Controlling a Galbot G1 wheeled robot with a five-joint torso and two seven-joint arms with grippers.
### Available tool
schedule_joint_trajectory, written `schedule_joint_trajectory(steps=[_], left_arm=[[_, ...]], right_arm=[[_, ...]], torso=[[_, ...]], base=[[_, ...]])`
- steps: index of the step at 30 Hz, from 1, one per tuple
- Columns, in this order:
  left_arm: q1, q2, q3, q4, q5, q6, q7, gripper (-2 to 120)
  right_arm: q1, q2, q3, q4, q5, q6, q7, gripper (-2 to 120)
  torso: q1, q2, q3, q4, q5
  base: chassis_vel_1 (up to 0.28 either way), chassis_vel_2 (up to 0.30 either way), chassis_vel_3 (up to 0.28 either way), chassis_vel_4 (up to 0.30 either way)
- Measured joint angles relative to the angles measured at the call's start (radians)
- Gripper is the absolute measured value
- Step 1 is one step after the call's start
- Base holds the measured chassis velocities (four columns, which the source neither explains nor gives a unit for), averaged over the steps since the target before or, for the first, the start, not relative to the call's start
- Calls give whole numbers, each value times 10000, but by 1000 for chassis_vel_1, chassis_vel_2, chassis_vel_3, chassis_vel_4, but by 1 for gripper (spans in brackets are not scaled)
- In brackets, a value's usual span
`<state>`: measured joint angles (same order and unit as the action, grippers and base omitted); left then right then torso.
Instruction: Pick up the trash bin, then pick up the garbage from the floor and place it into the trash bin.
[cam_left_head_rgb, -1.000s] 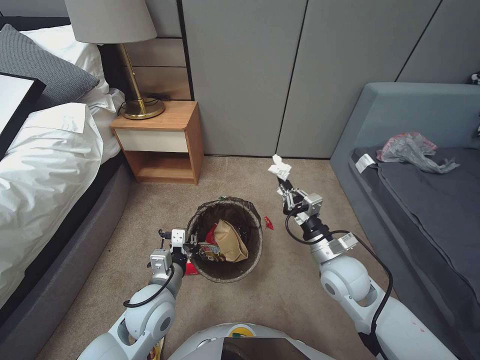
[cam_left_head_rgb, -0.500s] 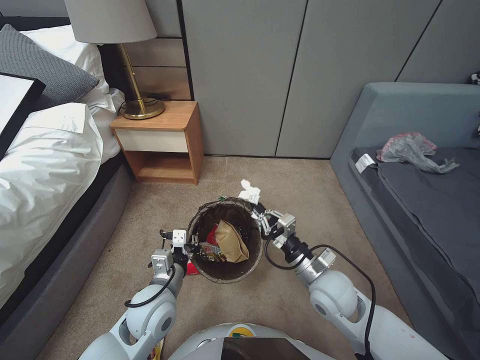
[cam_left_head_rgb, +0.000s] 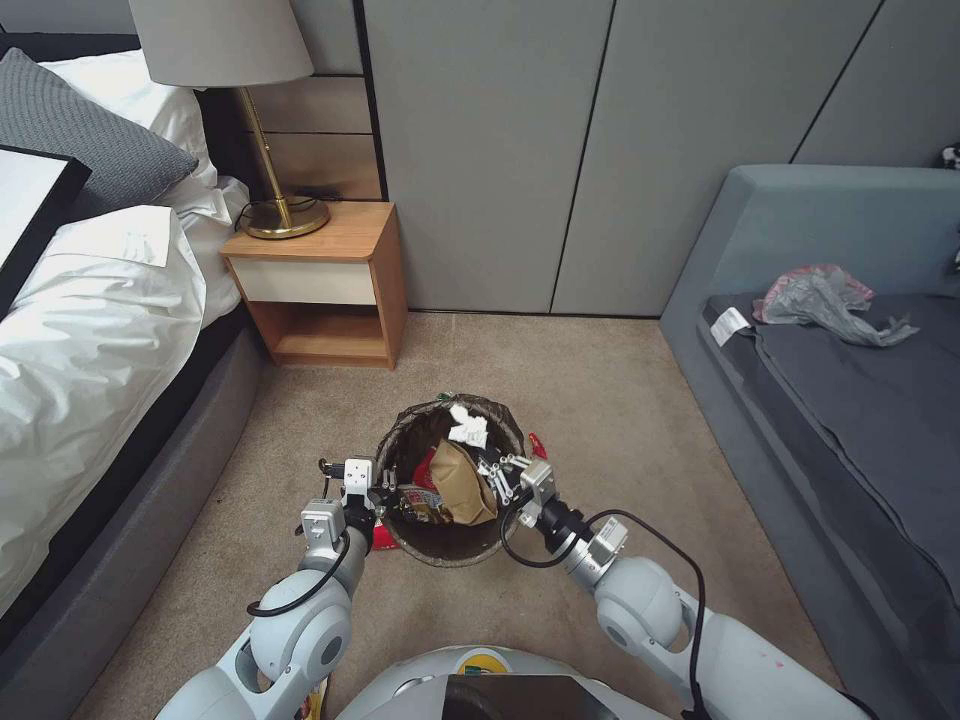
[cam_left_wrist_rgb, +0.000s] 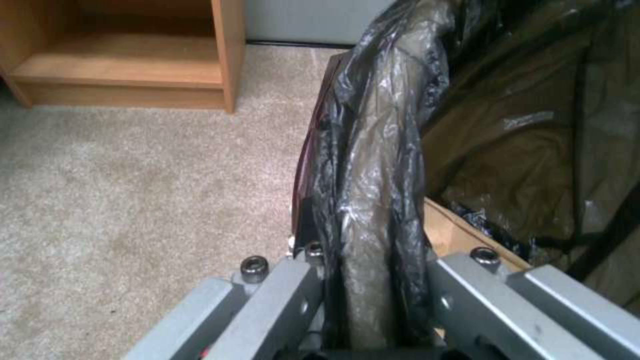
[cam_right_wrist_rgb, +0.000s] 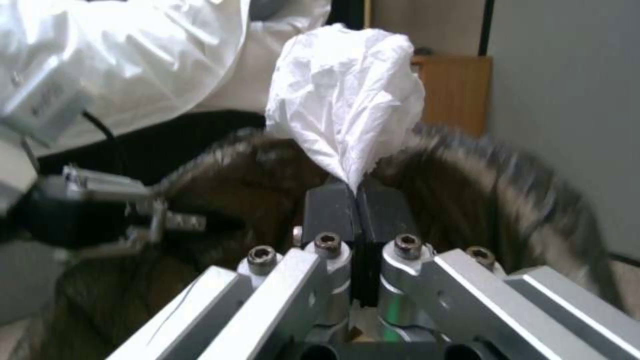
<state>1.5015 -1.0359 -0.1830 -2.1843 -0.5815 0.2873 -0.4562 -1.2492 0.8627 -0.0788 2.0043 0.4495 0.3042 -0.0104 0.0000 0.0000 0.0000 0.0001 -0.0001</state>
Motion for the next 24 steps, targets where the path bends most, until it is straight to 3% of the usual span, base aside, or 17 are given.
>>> schedule_joint_trajectory(steps=[8,19,24], left_arm=[[-35,5,-35,-27,-21,-1,4,2],[-87,-60,-32,-72,-41,-3,0,2],[-99,-65,-29,-71,-53,-3,-2,2]], right_arm=[[569,349,-953,-1184,-430,159,55,0],[987,559,-1271,-1857,-571,131,171,-2],[932,558,-1301,-1872,-668,60,323,14]], torso=[[0,0,0,-1,0],[0,0,0,-1,0],[0,0,0,-1,0]], base=[[0,0,0,0],[0,0,0,0],[0,0,0,0]])
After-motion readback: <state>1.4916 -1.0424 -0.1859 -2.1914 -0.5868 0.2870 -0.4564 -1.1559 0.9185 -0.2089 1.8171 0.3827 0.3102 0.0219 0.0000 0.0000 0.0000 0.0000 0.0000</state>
